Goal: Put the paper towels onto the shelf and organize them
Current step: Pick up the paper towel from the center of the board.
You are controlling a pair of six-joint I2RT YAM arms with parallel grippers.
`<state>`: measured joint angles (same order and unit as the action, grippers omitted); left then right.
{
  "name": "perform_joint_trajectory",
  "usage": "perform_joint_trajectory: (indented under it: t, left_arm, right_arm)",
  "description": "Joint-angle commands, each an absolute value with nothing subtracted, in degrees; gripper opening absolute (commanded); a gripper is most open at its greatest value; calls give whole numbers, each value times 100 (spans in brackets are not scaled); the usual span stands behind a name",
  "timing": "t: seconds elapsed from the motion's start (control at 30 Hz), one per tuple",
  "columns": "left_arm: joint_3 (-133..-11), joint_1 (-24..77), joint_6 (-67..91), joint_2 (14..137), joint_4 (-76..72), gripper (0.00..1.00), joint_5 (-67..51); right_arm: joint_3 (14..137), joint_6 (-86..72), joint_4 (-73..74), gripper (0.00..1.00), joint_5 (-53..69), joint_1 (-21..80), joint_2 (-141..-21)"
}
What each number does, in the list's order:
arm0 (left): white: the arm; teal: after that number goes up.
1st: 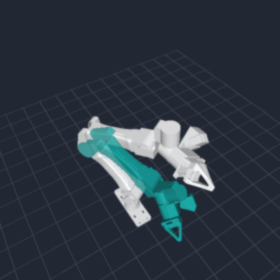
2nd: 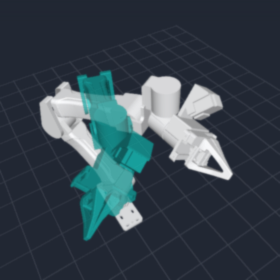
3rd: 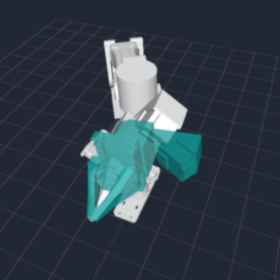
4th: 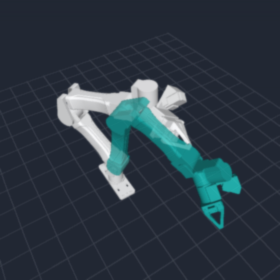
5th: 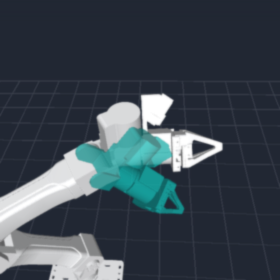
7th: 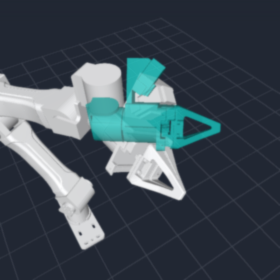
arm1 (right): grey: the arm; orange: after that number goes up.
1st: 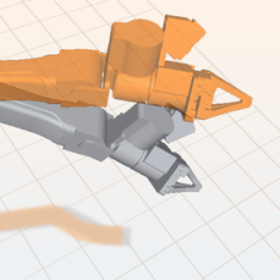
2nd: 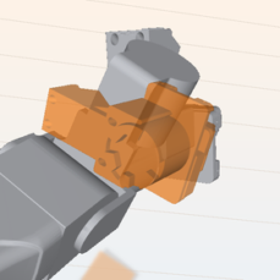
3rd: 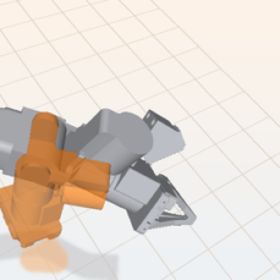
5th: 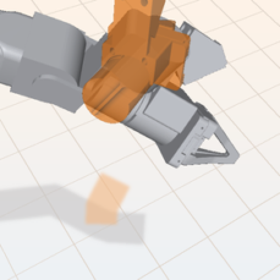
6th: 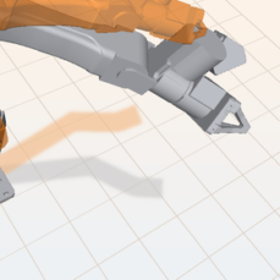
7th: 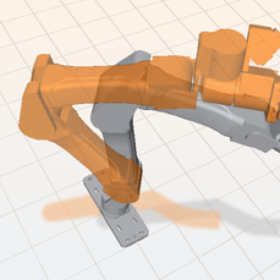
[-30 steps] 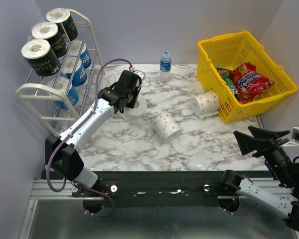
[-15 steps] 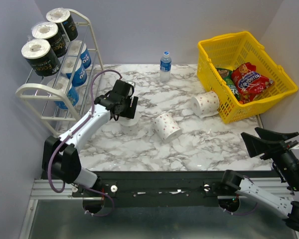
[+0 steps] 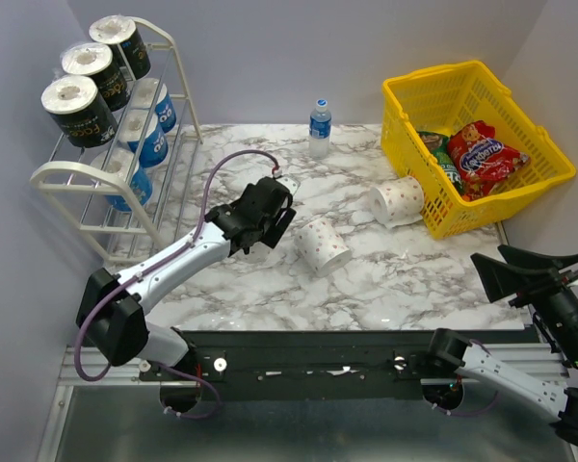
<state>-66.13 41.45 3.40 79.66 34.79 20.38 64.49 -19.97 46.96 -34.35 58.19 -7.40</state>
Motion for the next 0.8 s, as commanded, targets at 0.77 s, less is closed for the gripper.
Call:
perform_joint_trajectory:
  t: [0.77]
  left_arm:
    - [-6257,4263,404,8877,3277,54,2820]
  right_arm:
    - [6715,-2153,5080,100,-3621,5862,-993]
